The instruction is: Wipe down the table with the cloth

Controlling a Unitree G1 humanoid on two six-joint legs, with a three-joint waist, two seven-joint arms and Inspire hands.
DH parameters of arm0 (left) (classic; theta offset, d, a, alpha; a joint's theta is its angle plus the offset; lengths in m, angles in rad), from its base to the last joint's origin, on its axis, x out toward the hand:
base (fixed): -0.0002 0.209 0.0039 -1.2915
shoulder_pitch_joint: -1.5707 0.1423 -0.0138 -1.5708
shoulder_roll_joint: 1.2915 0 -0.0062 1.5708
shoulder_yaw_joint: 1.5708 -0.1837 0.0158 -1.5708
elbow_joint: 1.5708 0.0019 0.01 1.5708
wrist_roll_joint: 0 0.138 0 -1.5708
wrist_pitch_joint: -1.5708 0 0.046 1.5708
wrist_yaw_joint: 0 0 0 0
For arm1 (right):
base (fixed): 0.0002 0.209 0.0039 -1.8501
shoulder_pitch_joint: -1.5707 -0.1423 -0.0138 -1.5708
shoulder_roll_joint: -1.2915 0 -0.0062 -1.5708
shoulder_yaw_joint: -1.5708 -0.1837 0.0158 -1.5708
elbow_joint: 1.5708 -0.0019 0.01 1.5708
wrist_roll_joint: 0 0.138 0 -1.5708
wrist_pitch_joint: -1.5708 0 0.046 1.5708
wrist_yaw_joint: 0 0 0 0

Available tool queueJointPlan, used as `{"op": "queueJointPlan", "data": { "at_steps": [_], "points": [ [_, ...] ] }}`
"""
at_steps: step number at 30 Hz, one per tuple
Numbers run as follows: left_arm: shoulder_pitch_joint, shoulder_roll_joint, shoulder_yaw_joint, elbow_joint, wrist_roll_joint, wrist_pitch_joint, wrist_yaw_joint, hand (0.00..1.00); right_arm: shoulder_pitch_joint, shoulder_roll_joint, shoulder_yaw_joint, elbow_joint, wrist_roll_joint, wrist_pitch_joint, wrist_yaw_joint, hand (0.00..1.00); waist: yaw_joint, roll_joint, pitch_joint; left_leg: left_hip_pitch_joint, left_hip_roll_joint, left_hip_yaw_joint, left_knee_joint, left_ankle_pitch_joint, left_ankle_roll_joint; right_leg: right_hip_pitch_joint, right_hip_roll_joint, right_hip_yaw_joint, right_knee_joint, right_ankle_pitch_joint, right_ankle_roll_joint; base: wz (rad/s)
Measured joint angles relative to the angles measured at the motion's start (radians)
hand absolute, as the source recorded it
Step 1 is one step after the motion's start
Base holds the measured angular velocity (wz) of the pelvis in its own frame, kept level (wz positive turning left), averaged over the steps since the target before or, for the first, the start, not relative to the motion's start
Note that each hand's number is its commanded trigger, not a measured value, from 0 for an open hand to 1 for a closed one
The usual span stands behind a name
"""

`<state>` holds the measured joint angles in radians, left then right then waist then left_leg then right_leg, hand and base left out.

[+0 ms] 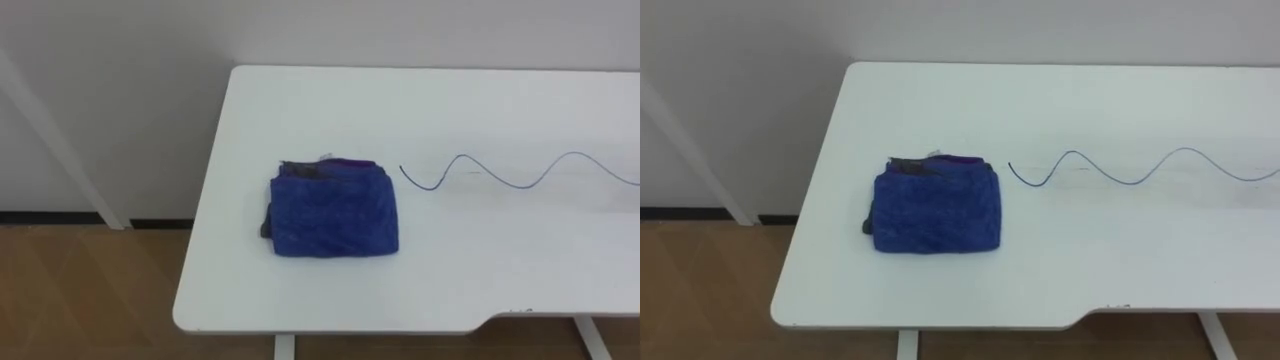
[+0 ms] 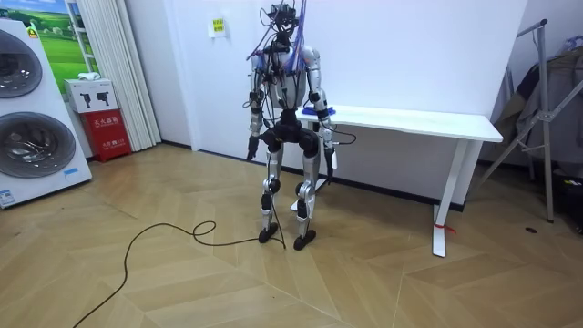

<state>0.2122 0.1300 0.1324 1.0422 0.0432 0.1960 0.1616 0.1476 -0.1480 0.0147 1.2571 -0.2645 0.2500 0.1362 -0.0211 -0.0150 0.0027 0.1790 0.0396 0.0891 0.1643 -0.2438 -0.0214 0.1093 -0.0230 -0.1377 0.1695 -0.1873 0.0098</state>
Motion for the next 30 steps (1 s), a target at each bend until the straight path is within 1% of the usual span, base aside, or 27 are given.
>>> {"op": "queueJointPlan", "data": {
  "at_steps": [3,4,6,7,9,10,11,12,13,15,16,18,20,21,22,23,24,25,27,28,29,30],
  "points": [
    [0.006,-0.004,0.003,-0.001,-0.053,-0.002,0.001,0.0,0.0,0.001,-0.006,0.031,0.082,0.001,-0.038,0.0,0.0,0.001,-0.0003,0.006,0.0,0.009,-0.001,0.0,0.0,0.003,0.001,0.009,0.0,0.0,0.0,-0.05],
    [0.007,-0.005,0.003,-0.001,-0.053,-0.001,0.001,0.0,0.004,0.002,-0.017,0.031,0.1,0.001,-0.046,0.0,-0.002,0.001,0.0002,0.005,0.0,0.01,-0.001,0.0,0.0,0.003,0.001,0.01,0.0,0.0,0.0,0.0],
    [0.02,-0.008,0.016,0.0,-0.053,-0.002,0.001,0.0,0.019,0.007,-0.095,0.037,0.158,0.001,-0.082,0.0,-0.009,0.001,0.0,0.006,0.001,0.009,-0.002,0.0,0.0,0.003,0.001,0.011,0.0,0.0,0.0,0.0],
    [0.021,-0.008,0.024,0.0,-0.053,-0.002,0.001,0.0,0.022,0.008,-0.118,0.04,0.177,0.001,-0.092,0.0,-0.011,0.001,-0.0001,0.006,0.001,0.009,-0.002,0.0,0.0,0.004,0.002,0.012,0.0,0.0,0.0,0.0],
    [0.028,-0.01,0.053,0.0,-0.053,0.0,0.003,0.0,0.033,0.008,-0.195,0.061,0.287,0.001,-0.138,0.0,-0.032,0.003,-0.0011,0.007,0.001,0.007,-0.003,0.0,0.0,0.009,0.002,0.01,-0.001,0.0,0.0,0.02],
    [0.031,-0.01,0.059,-0.001,-0.053,0.001,0.003,0.0,0.036,0.008,-0.218,0.065,0.313,0.003,-0.15,0.0,-0.038,0.003,-0.0008,0.008,0.001,0.007,-0.004,0.0,0.0,0.01,0.002,0.01,-0.002,0.0,0.0,0.04],
    [0.036,-0.01,0.065,-0.002,-0.051,0.005,0.003,0.0,0.047,0.009,-0.264,0.064,0.358,0.004,-0.175,0.0,-0.052,0.004,-0.0013,0.008,0.001,0.007,-0.005,0.0,0.0,0.011,0.002,0.011,-0.002,0.0,0.0,0.0],
    [0.037,-0.01,0.08,-0.004,-0.052,0.009,0.002,0.0,0.058,0.011,-0.307,0.057,0.402,0.003,-0.208,0.0,-0.057,0.006,-0.0015,0.01,0.002,0.009,-0.007,0.0,0.0,0.01,0.003,0.014,-0.001,0.0,0.0,-0.06],
    [0.037,-0.01,0.088,-0.006,-0.052,0.01,0.002,0.0,0.063,0.012,-0.328,0.054,0.426,0.003,-0.227,0.0,-0.058,0.008,-0.0016,0.013,0.002,0.013,-0.01,0.0,0.0,0.01,0.005,0.019,-0.001,0.0,0.0,-0.16],
    [0.036,-0.005,0.106,-0.011,-0.052,0.017,0.002,0.0,0.075,0.012,-0.409,0.042,0.513,0.004,-0.306,0.0,-0.068,0.008,-0.0024,0.023,0.003,0.021,-0.013,0.0,0.0,0.01,0.006,0.024,0.0,0.0,0.0,-0.1],
    [0.035,-0.005,0.108,-0.011,-0.052,0.017,0.002,0.0,0.081,0.012,-0.425,0.031,0.533,0.004,-0.327,0.0,-0.071,0.008,-0.0025,0.024,0.003,0.022,-0.013,0.0,0.0,0.01,0.006,0.025,0.001,0.0,0.0,-0.04],
    [0.037,-0.003,0.122,-0.012,-0.052,0.017,0.001,0.0,0.083,0.011,-0.504,-0.003,0.579,-0.007,-0.413,0.0,-0.086,0.007,-0.0028,0.024,0.003,0.032,-0.013,0.0,0.0,0.003,0.007,0.032,0.007,0.0,0.0,-0.11],
    [0.033,-0.002,0.123,-0.012,-0.051,0.017,0.0,0.0,0.08,0.01,-0.542,-0.044,0.59,-0.02,-0.47,0.0,-0.088,0.007,-0.0035,0.023,0.003,0.045,-0.013,0.0,0.0,-0.008,0.008,0.043,0.017,0.0,0.0,-0.19],
    [0.032,-0.001,0.125,-0.012,-0.051,0.017,-0.004,0.0,0.077,0.01,-0.565,-0.085,0.587,-0.02,-0.506,0.0,-0.09,0.004,-0.0056,0.02,0.003,0.048,-0.013,0.0,0.0,-0.01,0.008,0.047,0.018,0.0,0.0,-0.15],
    [0.031,0.002,0.126,-0.014,-0.051,0.017,-0.008,0.0,0.076,0.01,-0.57,-0.109,0.586,-0.022,-0.525,0.0,-0.093,0.004,-0.0057,0.018,0.003,0.048,-0.013,0.0,0.0,-0.01,0.007,0.047,0.018,0.0,0.0,-0.07],
    [0.029,0.009,0.126,-0.015,-0.052,0.017,-0.02,0.0,0.073,0.009,-0.574,-0.155,0.584,-0.033,-0.562,0.0,-0.093,0.004,-0.0049,0.017,0.002,0.05,-0.013,0.0,0.0,-0.013,0.007,0.049,0.019,0.001,0.001,0.0],
    [0.026,0.017,0.124,-0.015,-0.052,0.017,-0.024,0.0,0.063,0.005,-0.575,-0.191,0.569,-0.048,-0.591,0.0,-0.093,0.001,-0.0064,0.016,0.001,0.051,-0.013,0.0,0.0,-0.021,0.007,0.053,0.02,0.001,0.001,-0.03],
    [0.024,0.022,0.122,-0.016,-0.052,0.017,-0.025,0.0,0.056,0.003,-0.575,-0.21,0.56,-0.051,-0.604,0.0,-0.092,-0.001,-0.0074,0.016,0.001,0.052,-0.013,0.0,0.0,-0.022,0.007,0.055,0.021,0.001,0.002,-0.07],
    [0.018,0.032,0.119,-0.023,-0.052,0.016,-0.025,0.0,0.02,-0.006,-0.567,-0.291,0.522,-0.059,-0.658,0.0,-0.089,-0.004,-0.0069,0.015,0.001,0.057,-0.012,0.0,0.0,-0.025,0.008,0.057,0.024,0.002,0.002,-0.05],
    [0.016,0.034,0.118,-0.024,-0.052,0.016,-0.025,0.0,0.01,-0.007,-0.566,-0.311,0.507,-0.062,-0.67,0.0,-0.089,-0.004,-0.0069,0.015,0.001,0.057,-0.012,0.0,0.0,-0.026,0.008,0.056,0.024,0.002,0.002,0.0],
    [0.014,0.036,0.117,-0.029,-0.051,0.016,-0.027,0.0,-0.007,-0.006,-0.562,-0.368,0.476,-0.064,-0.692,0.0,-0.088,-0.009,-0.0086,0.014,0.001,0.057,-0.012,0.0,0.0,-0.026,0.008,0.056,0.024,0.002,0.002,0.0],
    [0.013,0.036,0.117,-0.039,-0.05,0.016,-0.033,0.0,-0.019,-0.007,-0.549,-0.433,0.443,-0.067,-0.716,0.0,-0.085,-0.007,-0.0074,0.013,0.001,0.057,-0.012,0.0,0.0,-0.028,0.008,0.056,0.023,0.002,0.002,0.0]
  ]
}}
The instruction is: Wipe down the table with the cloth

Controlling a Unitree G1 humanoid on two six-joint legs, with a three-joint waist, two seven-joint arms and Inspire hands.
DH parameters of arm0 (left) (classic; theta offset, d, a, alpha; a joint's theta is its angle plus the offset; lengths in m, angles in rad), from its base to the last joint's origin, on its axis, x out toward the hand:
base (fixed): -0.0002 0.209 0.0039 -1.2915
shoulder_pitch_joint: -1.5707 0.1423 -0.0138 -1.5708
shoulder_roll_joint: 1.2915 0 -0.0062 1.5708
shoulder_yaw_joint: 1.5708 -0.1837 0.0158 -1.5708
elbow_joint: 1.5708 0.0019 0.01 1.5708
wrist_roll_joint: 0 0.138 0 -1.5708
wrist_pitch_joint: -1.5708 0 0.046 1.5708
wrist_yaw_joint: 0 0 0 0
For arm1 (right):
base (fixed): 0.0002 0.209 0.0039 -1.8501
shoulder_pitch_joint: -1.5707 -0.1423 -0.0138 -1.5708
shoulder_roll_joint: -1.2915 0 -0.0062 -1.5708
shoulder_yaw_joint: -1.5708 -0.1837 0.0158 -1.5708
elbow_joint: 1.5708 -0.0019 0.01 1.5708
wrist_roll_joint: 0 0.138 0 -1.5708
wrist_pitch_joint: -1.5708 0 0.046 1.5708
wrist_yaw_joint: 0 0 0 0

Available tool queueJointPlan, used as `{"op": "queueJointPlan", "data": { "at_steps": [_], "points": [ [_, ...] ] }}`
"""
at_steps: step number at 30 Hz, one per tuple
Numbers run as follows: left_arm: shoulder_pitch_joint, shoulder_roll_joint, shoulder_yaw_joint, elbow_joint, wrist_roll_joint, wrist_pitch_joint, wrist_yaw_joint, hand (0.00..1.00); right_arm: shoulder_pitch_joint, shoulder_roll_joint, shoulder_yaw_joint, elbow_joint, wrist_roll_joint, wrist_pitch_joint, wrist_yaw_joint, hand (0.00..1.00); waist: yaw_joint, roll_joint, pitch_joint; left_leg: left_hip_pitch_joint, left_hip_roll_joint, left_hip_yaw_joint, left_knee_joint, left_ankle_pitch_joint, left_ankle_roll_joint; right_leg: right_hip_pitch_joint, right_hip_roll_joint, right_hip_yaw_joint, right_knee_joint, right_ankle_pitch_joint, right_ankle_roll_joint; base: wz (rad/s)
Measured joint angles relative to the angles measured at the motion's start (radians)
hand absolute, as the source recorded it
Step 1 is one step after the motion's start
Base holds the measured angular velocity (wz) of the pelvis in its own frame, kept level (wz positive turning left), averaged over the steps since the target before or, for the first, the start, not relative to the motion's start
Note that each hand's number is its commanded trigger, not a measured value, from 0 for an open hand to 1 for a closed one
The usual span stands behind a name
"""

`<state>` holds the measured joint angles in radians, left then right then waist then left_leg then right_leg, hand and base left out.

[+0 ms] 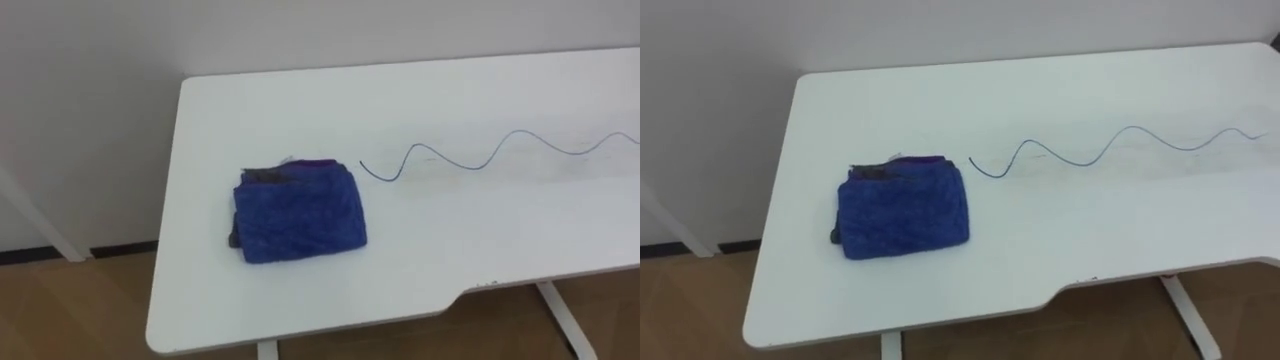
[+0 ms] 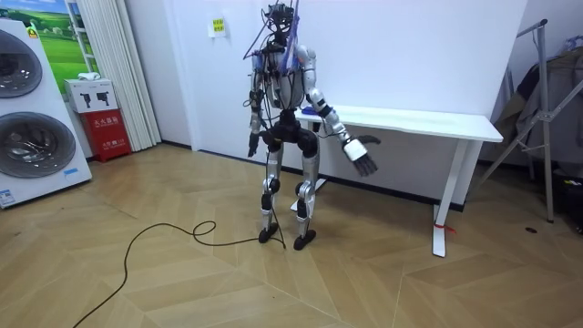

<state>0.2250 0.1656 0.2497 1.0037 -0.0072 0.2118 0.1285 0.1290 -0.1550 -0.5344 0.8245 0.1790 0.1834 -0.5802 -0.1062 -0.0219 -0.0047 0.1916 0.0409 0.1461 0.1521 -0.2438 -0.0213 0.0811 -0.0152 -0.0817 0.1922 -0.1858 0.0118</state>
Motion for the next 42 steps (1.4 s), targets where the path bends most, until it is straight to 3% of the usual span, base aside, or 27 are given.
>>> {"op": "queueJointPlan", "data": {
  "at_steps": [3,7,10,12,13,15,18,23,25,27,29,32,35,38,42],
  "points": [
    [-0.004,0.004,-0.017,-0.006,-0.001,-0.015,-0.003,0.0,-0.034,-0.008,0.051,-0.112,-0.081,-0.033,-0.046,0.0,0.008,-0.002,0.0008,-0.008,0.001,0.0,0.0,0.0,0.0,-0.013,0.001,-0.002,0.002,0.0,-0.001,0.0],
    [-0.011,0.005,-0.039,-0.007,0.002,-0.02,-0.006,0.0,-0.088,-0.019,0.089,-0.225,-0.176,-0.033,-0.064,0.0,0.03,-0.012,0.0065,-0.02,0.002,-0.001,0.0,0.0,0.0,-0.026,0.001,-0.004,0.011,0.0,-0.001,-0.03],
    [-0.009,0.008,-0.036,-0.037,0.002,-0.027,-0.007,0.0,-0.115,-0.058,0.124,-0.334,-0.257,-0.033,-0.044,0.0,0.032,-0.027,0.0073,-0.041,0.001,-0.008,0.0,0.0,0.0,-0.046,0.0,-0.009,0.016,0.0,-0.001,0.08],
    [0.008,0.01,-0.036,-0.054,0.012,-0.032,-0.013,0.0,-0.115,-0.094,0.122,-0.519,-0.315,-0.029,-0.01,0.0,0.028,-0.036,0.0125,-0.042,0.002,-0.012,0.0,0.0,0.0,-0.047,0.0,-0.011,0.017,0.0,-0.001,0.0],
    [0.012,0.01,-0.036,-0.059,0.013,-0.033,-0.016,0.0,-0.116,-0.103,0.121,-0.578,-0.332,-0.029,-0.003,0.0,0.026,-0.032,0.0099,-0.042,0.002,-0.014,0.0,0.001,0.0,-0.047,0.0,-0.012,0.016,0.0,-0.001,0.0],
    [0.025,0.013,-0.036,-0.064,0.024,-0.052,-0.025,0.0,-0.119,-0.152,0.129,-0.793,-0.454,-0.034,0.014,0.0,0.033,-0.037,0.0121,-0.042,0.004,-0.014,0.0,0.0,0.0,-0.045,0.003,-0.011,0.013,0.0,-0.001,0.0],
    [0.025,0.015,-0.042,-0.063,0.023,-0.07,-0.024,0.0,-0.123,-0.21,0.197,-0.945,-0.558,-0.07,0.041,0.0,0.037,-0.054,0.0148,-0.04,0.009,-0.015,-0.001,0.0,0.0,-0.039,0.007,-0.013,0.01,0.001,-0.002,-0.01],
    [0.019,0.016,-0.076,-0.054,0.019,-0.089,-0.022,0.0,-0.121,-0.208,0.297,-1.033,-0.668,-0.077,0.107,0.0,0.079,-0.068,0.0134,-0.031,0.008,-0.015,0.0,0.0,0.0,-0.03,0.006,-0.029,0.008,0.001,-0.003,-0.02],
    [0.02,0.024,-0.099,-0.049,0.019,-0.089,-0.021,0.0,-0.132,-0.208,0.353,-1.036,-0.693,-0.072,0.143,0.0,0.092,-0.063,0.0131,-0.032,0.007,-0.016,0.0,0.0,0.0,-0.03,0.005,-0.032,0.008,0.001,-0.003,0.04],
    [0.019,0.023,-0.115,-0.049,0.018,-0.089,-0.021,0.0,-0.132,-0.207,0.416,-1.055,-0.708,-0.058,0.202,0.0,0.114,-0.053,0.0055,-0.03,0.007,-0.022,0.0,0.0,0.0,-0.03,0.004,-0.032,0.008,0.001,-0.003,0.07],
    [0.013,0.018,-0.116,-0.049,0.021,-0.089,-0.021,0.0,-0.135,-0.206,0.454,-1.083,-0.756,-0.052,0.242,0.0,0.121,-0.039,0.0034,-0.03,0.006,-0.037,0.0,0.0,0.0,-0.029,0.004,-0.034,0.008,0.001,-0.003,0.06],
    [0.011,0.02,-0.118,-0.05,0.02,-0.09,-0.021,0.0,-0.165,-0.206,0.526,-1.091,-0.782,-0.05,0.288,0.0,0.141,-0.024,0.0028,-0.032,0.009,-0.057,0.0,0.001,0.0,-0.024,0.004,-0.058,0.008,0.001,-0.003,0.13],
    [-0.011,0.023,-0.15,-0.049,0.018,-0.09,-0.021,0.0,-0.172,-0.206,0.62,-1.09,-0.831,-0.045,0.347,0.0,0.152,-0.025,0.0038,-0.039,0.015,-0.068,0.0,0.001,0.0,-0.015,0.007,-0.071,0.006,0.001,-0.003,0.27],
    [-0.051,0.02,-0.195,-0.048,0.019,-0.097,-0.028,0.0,-0.187,-0.202,0.684,-1.086,-0.917,-0.043,0.408,0.0,0.193,-0.028,0.0058,-0.043,0.014,-0.073,-0.001,0.001,0.0,-0.015,0.008,-0.071,-0.007,0.001,-0.003,0.04],
    [-0.062,0.019,-0.197,-0.048,0.019,-0.108,-0.039,0.0,-0.19,-0.2,0.749,-1.086,-0.941,-0.041,0.462,0.0,0.216,-0.03,0.007,-0.044,0.015,-0.088,-0.001,0.001,0.0,-0.011,0.009,-0.071,-0.007,0.001,-0.003,0.05]
  ]
}}
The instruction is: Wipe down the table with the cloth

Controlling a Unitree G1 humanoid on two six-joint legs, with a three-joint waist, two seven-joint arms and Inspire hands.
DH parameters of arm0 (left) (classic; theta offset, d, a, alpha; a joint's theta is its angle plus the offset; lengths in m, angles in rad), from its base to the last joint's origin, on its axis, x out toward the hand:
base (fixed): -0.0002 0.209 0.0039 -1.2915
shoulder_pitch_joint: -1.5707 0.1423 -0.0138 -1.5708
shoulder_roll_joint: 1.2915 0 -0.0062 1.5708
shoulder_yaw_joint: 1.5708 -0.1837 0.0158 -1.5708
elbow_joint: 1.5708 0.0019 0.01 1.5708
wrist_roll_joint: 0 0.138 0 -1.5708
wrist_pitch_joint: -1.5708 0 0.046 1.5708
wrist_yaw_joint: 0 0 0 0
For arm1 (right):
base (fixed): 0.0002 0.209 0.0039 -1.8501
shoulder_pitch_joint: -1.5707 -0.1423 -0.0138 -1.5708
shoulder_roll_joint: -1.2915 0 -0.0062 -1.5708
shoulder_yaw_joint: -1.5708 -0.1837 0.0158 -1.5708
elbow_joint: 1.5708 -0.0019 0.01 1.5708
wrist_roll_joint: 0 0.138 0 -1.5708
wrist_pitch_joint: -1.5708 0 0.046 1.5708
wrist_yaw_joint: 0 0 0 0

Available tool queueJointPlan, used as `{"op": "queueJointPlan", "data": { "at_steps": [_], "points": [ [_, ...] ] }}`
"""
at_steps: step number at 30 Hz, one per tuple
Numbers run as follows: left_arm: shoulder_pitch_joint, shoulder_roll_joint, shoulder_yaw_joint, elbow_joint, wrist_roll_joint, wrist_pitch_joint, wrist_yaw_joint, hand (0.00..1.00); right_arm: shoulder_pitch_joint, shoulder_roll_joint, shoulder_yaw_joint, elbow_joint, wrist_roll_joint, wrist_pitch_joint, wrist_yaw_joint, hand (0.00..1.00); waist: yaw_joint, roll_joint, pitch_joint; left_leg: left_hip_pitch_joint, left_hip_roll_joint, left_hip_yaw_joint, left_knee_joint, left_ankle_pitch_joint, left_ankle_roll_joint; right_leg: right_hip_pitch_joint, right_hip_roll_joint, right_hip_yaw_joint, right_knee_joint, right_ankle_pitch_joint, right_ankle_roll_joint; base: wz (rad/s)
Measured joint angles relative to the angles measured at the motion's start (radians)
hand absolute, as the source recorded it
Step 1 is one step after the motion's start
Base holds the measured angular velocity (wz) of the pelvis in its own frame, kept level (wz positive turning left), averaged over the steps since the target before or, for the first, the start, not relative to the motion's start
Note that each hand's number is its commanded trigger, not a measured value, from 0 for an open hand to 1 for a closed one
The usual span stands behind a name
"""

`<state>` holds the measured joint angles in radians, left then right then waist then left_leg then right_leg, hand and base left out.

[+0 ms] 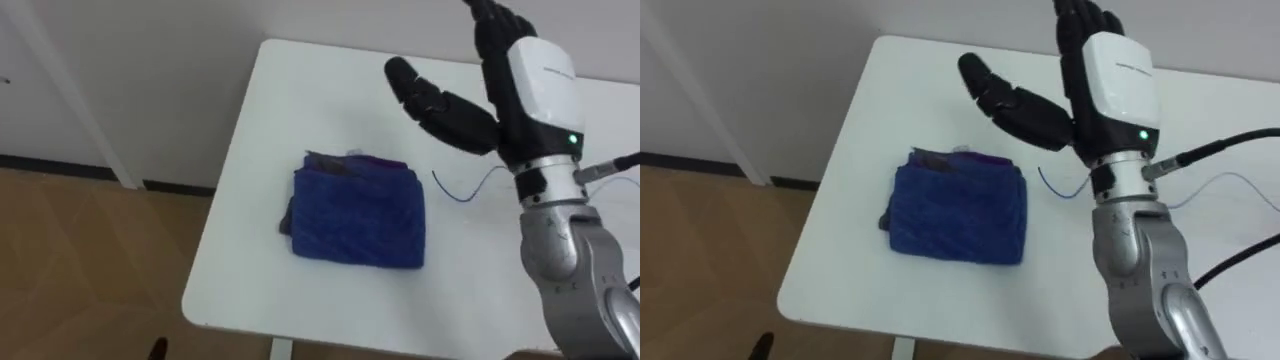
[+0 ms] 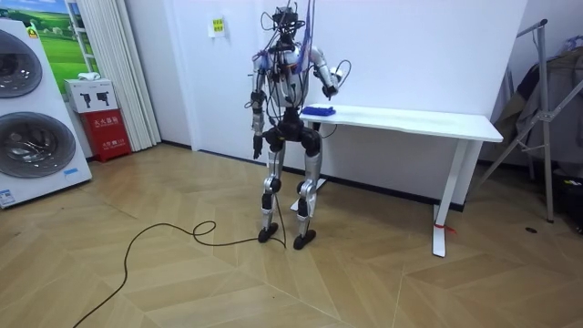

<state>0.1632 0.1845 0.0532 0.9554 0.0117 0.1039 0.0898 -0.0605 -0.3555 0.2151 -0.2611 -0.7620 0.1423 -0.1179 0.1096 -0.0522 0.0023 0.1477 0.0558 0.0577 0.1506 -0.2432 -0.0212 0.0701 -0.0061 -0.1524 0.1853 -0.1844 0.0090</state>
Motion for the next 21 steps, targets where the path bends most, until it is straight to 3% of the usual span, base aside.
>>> {"op": "queueJointPlan", "data": {
  "at_steps": [5,7,8,9,10,11,12,13,14,15,16,17,18,21],
  "points": [
    [-0.002,0.002,-0.015,0.018,-0.001,-0.001,-0.006,0.0,0.0,0.013,0.06,0.05,-0.039,-0.002,0.012,0.0,0.005,-0.003,0.0011,0.005,0.001,-0.037,0.003,0.0,0.0,-0.001,0.002,-0.003,0.014,0.0,0.0,0.04],
    [-0.01,0.006,-0.035,0.027,-0.003,-0.002,-0.005,0.0,-0.001,0.026,0.086,0.093,-0.066,-0.001,0.013,0.0,0.013,-0.019,0.0123,-0.023,-0.008,-0.032,0.07,0.0,-0.001,0.011,-0.019,0.018,0.023,0.005,-0.008,0.2],
    [-0.022,0.01,-0.051,0.045,0.0,-0.008,-0.006,0.0,0.0,0.048,0.092,0.128,-0.069,0.001,0.015,0.0,0.007,-0.053,0.0278,-0.101,-0.039,-0.034,0.134,-0.015,-0.001,0.031,-0.058,0.102,-0.005,0.007,-0.009,0.64],
    [-0.054,0.001,-0.077,0.049,0.004,-0.01,-0.01,0.0,-0.001,0.037,0.087,0.149,-0.077,0.003,0.02,0.0,0.008,-0.058,0.0234,-0.174,-0.054,-0.033,0.029,0.026,0.005,0.021,-0.064,0.127,-0.014,0.006,-0.006,0.6],
    [-0.068,0.001,-0.083,0.05,0.004,-0.014,-0.013,0.0,0.0,0.04,0.089,0.169,-0.081,0.003,0.022,0.0,0.019,-0.069,0.0181,-0.187,-0.055,-0.006,0.037,0.063,0.04,0.012,-0.07,0.131,-0.013,0.0,0.004,0.12],
    [-0.074,-0.001,-0.087,0.051,0.004,-0.02,-0.013,0.0,0.001,0.04,0.108,0.198,-0.11,0.006,0.043,0.0,0.064,-0.068,0.0176,-0.172,-0.055,0.003,0.032,0.076,0.043,-0.005,-0.07,0.107,-0.011,-0.002,0.034,-0.35],
    [-0.074,-0.001,-0.087,0.058,0.005,-0.02,-0.012,0.0,0.004,0.039,0.125,0.215,-0.14,-0.002,0.056,0.0,0.086,-0.055,0.0228,-0.16,-0.051,-0.029,0.036,0.076,0.043,-0.012,-0.049,0.09,-0.014,-0.007,0.031,-0.43],
    [-0.076,0.002,-0.087,0.061,0.005,-0.02,-0.011,0.0,0.003,0.039,0.132,0.217,-0.151,-0.008,0.059,0.0,0.094,-0.048,0.0253,-0.155,-0.046,-0.061,0.035,0.076,0.043,-0.028,-0.033,0.089,-0.017,-0.008,0.023,-0.3],
    [-0.077,0.008,-0.087,0.074,0.005,-0.019,-0.009,0.0,-0.003,0.039,0.151,0.216,-0.179,-0.017,0.064,0.0,0.094,-0.031,0.0229,-0.153,-0.034,-0.121,0.035,0.075,0.043,-0.083,0.0,0.088,-0.03,0.008,-0.001,-0.29],
    [-0.078,0.014,-0.086,0.088,0.005,-0.018,-0.01,0.0,-0.006,0.038,0.169,0.217,-0.209,-0.023,0.065,0.0,0.091,-0.031,0.0191,-0.146,-0.034,-0.147,0.034,0.073,0.039,-0.131,0.016,0.074,-0.066,0.062,-0.02,-0.24],
    [-0.075,0.016,-0.084,0.09,0.005,-0.017,-0.01,0.0,-0.007,0.038,0.178,0.219,-0.229,-0.023,0.066,0.0,0.088,-0.029,0.0206,-0.132,-0.041,-0.145,0.032,0.066,0.029,-0.148,0.008,0.059,-0.075,0.135,-0.029,0.04],
    [-0.07,0.003,-0.084,0.105,-0.001,-0.017,-0.01,0.0,0.005,0.039,0.196,0.255,-0.255,-0.018,0.065,0.0,0.072,0.001,0.011,-0.095,-0.031,-0.131,0.008,0.057,0.021,-0.128,0.01,0.03,-0.037,0.128,-0.044,0.21],
    [-0.072,-0.004,-0.089,0.108,-0.003,-0.021,-0.011,0.0,0.006,0.042,0.209,0.294,-0.262,-0.009,0.072,0.0,0.059,0.018,0.0043,-0.072,-0.025,-0.097,-0.007,0.059,0.018,-0.11,0.014,0.016,-0.031,0.126,-0.041,0.25],
    [-0.099,-0.006,-0.095,0.117,-0.003,-0.035,-0.006,0.0,0.006,0.058,0.212,0.332,-0.262,0.0,0.082,0.0,0.059,0.019,0.0076,-0.066,-0.018,-0.069,-0.017,0.059,0.018,-0.107,0.019,0.014,-0.033,0.122,-0.042,0.01]
  ]
}}
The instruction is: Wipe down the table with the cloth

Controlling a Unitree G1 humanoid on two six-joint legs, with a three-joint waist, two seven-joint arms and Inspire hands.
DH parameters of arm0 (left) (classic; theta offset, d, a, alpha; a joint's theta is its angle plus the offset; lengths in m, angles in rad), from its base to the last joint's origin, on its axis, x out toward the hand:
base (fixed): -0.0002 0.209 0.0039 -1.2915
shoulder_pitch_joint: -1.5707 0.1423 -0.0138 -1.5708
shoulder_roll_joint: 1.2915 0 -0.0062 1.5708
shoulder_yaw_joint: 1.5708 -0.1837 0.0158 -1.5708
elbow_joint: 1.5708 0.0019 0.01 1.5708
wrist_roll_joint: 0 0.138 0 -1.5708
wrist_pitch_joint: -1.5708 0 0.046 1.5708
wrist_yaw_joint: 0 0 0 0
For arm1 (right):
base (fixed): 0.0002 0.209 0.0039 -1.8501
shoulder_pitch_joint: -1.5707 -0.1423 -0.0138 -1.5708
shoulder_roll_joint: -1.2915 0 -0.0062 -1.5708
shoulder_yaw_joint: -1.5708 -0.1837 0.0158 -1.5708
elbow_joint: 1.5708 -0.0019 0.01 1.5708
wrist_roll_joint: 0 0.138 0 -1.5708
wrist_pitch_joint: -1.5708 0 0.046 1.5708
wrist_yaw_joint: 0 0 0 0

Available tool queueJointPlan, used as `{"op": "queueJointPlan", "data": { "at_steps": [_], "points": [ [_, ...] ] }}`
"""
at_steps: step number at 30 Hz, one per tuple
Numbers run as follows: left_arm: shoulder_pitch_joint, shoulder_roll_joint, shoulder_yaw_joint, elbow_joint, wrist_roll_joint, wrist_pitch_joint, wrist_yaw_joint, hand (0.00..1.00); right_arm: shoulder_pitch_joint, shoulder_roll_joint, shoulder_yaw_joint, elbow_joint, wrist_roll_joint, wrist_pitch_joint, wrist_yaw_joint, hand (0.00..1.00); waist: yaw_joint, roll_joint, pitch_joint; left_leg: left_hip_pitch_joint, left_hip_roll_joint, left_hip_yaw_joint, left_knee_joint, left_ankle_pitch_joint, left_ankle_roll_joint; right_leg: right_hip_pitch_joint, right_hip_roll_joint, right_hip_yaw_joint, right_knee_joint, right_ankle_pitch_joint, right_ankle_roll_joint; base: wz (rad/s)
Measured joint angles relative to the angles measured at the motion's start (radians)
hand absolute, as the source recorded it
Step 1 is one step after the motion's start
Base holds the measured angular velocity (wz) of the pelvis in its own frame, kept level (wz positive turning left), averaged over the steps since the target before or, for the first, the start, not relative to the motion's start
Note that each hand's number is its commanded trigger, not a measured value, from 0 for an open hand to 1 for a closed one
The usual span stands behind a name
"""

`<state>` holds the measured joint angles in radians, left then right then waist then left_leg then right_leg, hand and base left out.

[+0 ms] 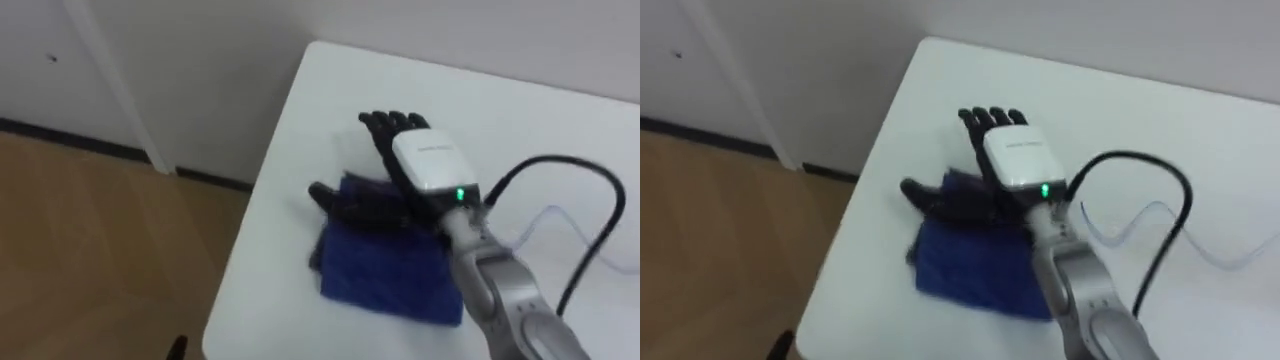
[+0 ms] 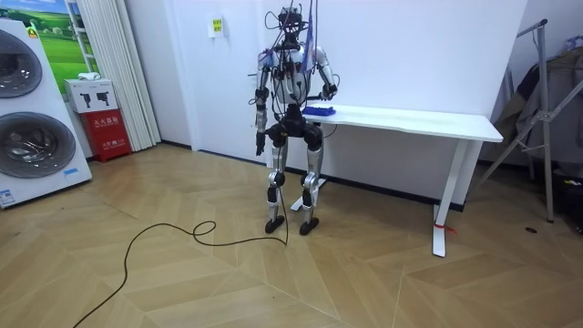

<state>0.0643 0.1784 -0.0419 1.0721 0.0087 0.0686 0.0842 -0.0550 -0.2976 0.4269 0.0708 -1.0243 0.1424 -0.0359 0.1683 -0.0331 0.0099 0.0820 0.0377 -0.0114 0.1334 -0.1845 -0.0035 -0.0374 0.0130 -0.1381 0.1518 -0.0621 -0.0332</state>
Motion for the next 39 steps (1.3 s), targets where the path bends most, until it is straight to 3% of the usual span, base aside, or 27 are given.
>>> {"op": "queueJointPlan", "data": {
  "at_steps": [1,3,5,9,13,18,24,39],
  "points": [
    [-0.013,0.0,-0.001,0.002,-0.001,-0.003,0.005,0.0,0.0,0.004,0.003,0.006,0.0,0.0,0.006,0.0,0.0,-0.007,0.0037,-0.001,0.001,0.005,-0.004,0.0,0.0,-0.003,0.003,0.0,-0.001,0.0,0.0,-0.04],
    [-0.023,-0.002,-0.004,0.008,-0.018,-0.004,0.013,0.0,0.001,0.016,0.012,0.029,0.0,-0.001,0.008,0.0,-0.002,-0.022,-0.0009,0.0,-0.005,0.01,-0.004,-0.003,0.004,-0.003,0.005,0.0,-0.001,0.0,0.0,-0.05],
    [-0.023,-0.004,-0.004,0.01,-0.018,-0.004,0.014,0.0,0.001,0.02,0.012,0.033,0.0,0.0,0.01,0.0,-0.003,-0.027,0.0001,0.001,-0.007,0.013,-0.004,-0.006,0.008,-0.003,0.006,-0.001,-0.001,0.0,0.0,0.0],
    [-0.016,-0.006,-0.002,0.01,-0.018,-0.003,0.022,0.0,0.007,0.022,0.012,0.034,-0.003,-0.005,0.02,0.0,-0.002,-0.026,0.0008,-0.002,-0.014,0.021,-0.003,-0.021,0.021,0.0,0.003,-0.001,0.001,-0.002,-0.002,0.01],
    [-0.004,0.003,-0.002,0.01,-0.017,-0.003,0.021,0.0,0.047,0.022,0.01,0.028,-0.011,-0.023,0.02,0.0,-0.002,-0.03,-0.0047,-0.002,-0.016,0.023,0.002,-0.022,0.022,0.002,0.001,-0.002,0.003,-0.002,-0.001,0.0],
    [0.011,0.002,-0.001,0.009,-0.015,-0.004,0.016,0.0,0.128,0.017,-0.013,-0.026,-0.013,-0.066,0.014,0.0,-0.022,-0.027,-0.0033,-0.002,-0.016,0.023,0.0,-0.022,0.022,0.002,0.001,-0.001,0.001,-0.004,0.0,0.0],
    [0.016,0.001,-0.002,0.009,-0.017,-0.013,0.018,0.0,0.154,0.018,-0.058,-0.054,-0.034,-0.097,-0.018,0.0,-0.05,-0.01,-0.0025,-0.001,-0.014,0.027,0.001,-0.022,0.022,-0.001,0.003,0.0,0.001,-0.004,0.002,-0.01],
    [0.024,0.003,-0.004,0.01,-0.018,-0.025,0.014,0.0,0.157,0.018,-0.06,-0.045,-0.002,-0.109,-0.016,0.0,-0.06,-0.004,-0.0046,0.0,-0.014,0.033,0.001,-0.023,0.022,0.0,0.005,0.006,0.003,-0.005,0.001,0.0]
  ]
}}
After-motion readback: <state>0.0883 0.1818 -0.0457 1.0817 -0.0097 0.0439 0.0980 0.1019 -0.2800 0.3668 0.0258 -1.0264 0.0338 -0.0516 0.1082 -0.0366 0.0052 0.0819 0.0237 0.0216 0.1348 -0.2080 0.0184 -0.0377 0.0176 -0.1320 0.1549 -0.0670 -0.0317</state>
